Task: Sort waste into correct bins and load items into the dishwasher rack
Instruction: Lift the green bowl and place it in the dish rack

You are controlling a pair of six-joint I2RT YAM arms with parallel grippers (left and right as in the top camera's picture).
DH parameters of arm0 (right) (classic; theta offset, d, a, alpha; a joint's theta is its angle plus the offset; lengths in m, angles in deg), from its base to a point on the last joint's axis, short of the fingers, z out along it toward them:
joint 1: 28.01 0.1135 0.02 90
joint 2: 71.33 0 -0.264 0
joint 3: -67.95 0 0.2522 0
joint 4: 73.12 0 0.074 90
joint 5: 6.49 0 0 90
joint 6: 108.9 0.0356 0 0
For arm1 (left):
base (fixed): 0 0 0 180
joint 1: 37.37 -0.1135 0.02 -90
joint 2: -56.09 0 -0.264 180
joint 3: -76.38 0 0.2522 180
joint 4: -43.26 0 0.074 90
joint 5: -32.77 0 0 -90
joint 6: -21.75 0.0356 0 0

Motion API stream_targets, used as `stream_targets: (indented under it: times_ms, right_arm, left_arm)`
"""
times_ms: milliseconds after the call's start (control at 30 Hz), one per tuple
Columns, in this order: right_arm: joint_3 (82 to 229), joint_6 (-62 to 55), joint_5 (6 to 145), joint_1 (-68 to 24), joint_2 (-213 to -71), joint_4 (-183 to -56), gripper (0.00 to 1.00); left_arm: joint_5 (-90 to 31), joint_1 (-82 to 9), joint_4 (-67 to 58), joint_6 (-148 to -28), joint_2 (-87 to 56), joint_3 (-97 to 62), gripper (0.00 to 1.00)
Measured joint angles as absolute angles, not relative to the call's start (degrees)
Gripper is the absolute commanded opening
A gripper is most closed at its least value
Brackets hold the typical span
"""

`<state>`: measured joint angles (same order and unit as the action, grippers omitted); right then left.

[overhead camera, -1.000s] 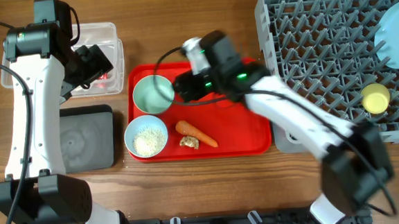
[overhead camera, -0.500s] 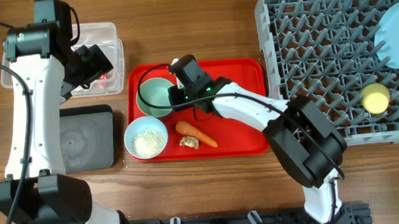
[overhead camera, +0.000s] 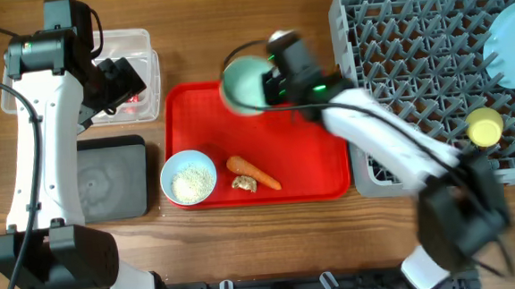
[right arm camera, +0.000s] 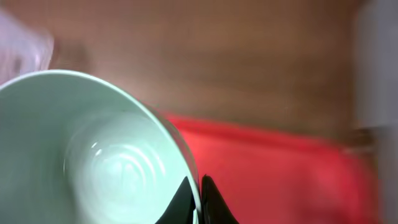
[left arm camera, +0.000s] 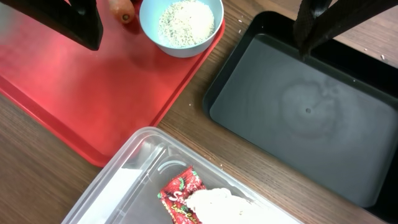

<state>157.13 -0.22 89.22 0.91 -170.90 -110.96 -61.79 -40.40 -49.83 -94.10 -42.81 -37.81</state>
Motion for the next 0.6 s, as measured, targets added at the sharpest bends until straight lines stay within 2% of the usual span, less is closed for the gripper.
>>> stream_targets:
  times_ms: [267, 600]
  right_arm:
    - [157.3, -9.3, 105.3, -9.5, -155.7, -119.6, 0.04]
    - [157.3, -9.7, 139.0, -23.4, -160.0, -126.4, 0.04]
  left_arm:
    - [-61.8, -40.4, -49.9, -94.1, -42.8, -37.8, 1.0]
    - [-61.6, -40.4, -49.9, -94.1, -42.8, -37.8, 1.0]
